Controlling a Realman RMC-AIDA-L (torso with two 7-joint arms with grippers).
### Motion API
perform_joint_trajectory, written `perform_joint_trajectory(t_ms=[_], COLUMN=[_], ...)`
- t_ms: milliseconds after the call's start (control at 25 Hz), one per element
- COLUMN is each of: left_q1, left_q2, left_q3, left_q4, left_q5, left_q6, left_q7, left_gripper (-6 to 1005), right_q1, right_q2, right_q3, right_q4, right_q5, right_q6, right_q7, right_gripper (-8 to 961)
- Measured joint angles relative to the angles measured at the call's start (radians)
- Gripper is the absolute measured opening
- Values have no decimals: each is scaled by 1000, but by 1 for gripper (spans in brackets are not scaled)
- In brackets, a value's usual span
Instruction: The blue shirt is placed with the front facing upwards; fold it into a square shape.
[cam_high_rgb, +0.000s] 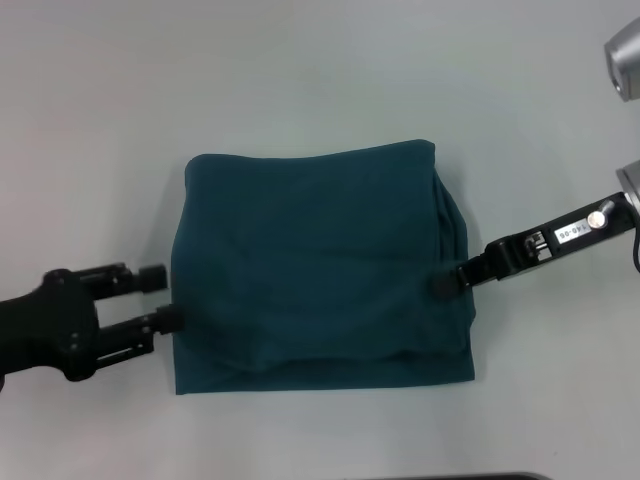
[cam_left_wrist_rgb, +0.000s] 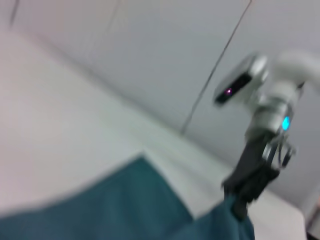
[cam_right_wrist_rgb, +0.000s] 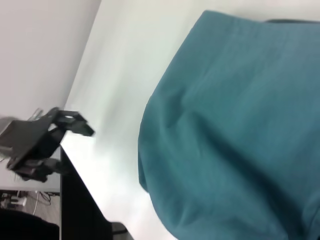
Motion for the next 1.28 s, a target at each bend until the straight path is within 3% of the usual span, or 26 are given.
perform_joint_trajectory(t_ms=[200, 360, 520, 1040, 1280], left_q1=[50, 74, 101, 96, 94], left_q2=[3, 9, 0, -1, -4], left_q3=[-41, -53, -50, -44, -48], left_q4=[63, 65, 109, 311, 344], left_q5=[-41, -37, -14, 64, 66], left_q6=[9, 12, -37, -174, -233], left_q7=[280, 309, 416, 614, 643], left_gripper=[570, 573, 575, 570, 569], right_q1=[3, 4, 5, 6, 13], right_q2=[-1, 2, 2, -2, -1], right_q3=[5, -1, -1, 2, 1], right_q4=[2, 4, 4, 2, 5], right_q5=[0, -6, -4, -2, -1], right_q6=[6, 10, 13, 14, 14], right_q7=[8, 10, 10, 24, 24], right_gripper=[35, 35, 36, 36, 35])
